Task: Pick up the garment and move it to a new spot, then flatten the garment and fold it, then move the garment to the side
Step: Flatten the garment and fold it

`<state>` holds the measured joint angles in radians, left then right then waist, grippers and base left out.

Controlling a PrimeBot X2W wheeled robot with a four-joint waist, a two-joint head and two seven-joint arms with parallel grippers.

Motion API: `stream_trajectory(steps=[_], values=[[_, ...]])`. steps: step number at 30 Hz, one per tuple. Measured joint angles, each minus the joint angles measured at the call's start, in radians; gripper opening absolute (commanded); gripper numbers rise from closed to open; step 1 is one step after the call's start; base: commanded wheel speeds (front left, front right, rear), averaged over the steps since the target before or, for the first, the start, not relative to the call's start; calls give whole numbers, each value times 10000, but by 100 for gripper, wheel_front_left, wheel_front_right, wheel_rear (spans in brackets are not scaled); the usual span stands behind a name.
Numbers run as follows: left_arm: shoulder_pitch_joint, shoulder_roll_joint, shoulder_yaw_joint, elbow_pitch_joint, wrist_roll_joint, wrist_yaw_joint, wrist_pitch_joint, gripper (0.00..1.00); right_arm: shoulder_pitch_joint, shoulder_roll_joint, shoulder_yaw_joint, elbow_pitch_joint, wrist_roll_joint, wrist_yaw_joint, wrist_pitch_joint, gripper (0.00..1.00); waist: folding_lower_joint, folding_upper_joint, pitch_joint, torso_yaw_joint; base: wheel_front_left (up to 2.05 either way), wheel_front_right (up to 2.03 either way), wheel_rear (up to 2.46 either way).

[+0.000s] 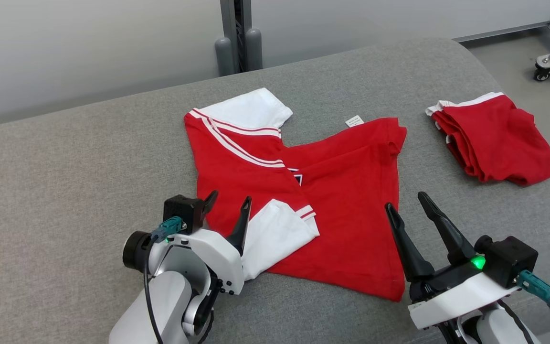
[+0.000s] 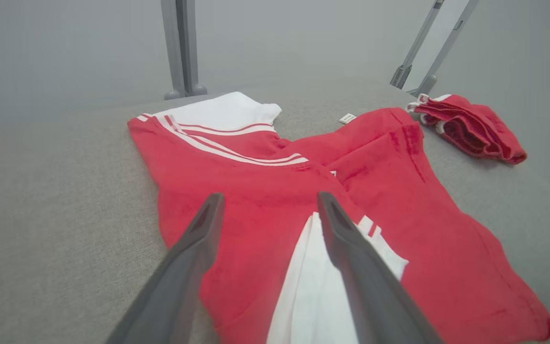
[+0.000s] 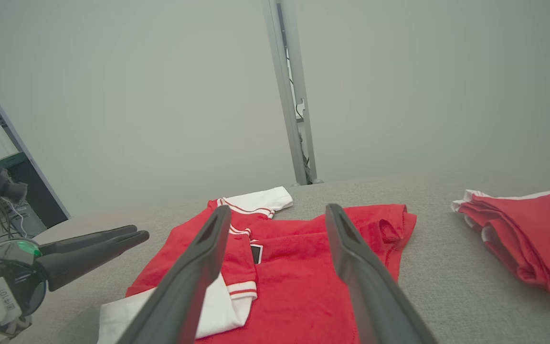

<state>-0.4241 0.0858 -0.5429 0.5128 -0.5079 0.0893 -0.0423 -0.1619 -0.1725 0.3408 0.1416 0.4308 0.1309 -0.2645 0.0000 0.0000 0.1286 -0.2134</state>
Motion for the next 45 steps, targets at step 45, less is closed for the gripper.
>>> stream_trajectory(steps=[45], values=[[-2470,-59,-2600,3346,2174,-222,167,100,-292,328,-73,44,23,0,0,100,0,0,897,-1200,0,0,0]])
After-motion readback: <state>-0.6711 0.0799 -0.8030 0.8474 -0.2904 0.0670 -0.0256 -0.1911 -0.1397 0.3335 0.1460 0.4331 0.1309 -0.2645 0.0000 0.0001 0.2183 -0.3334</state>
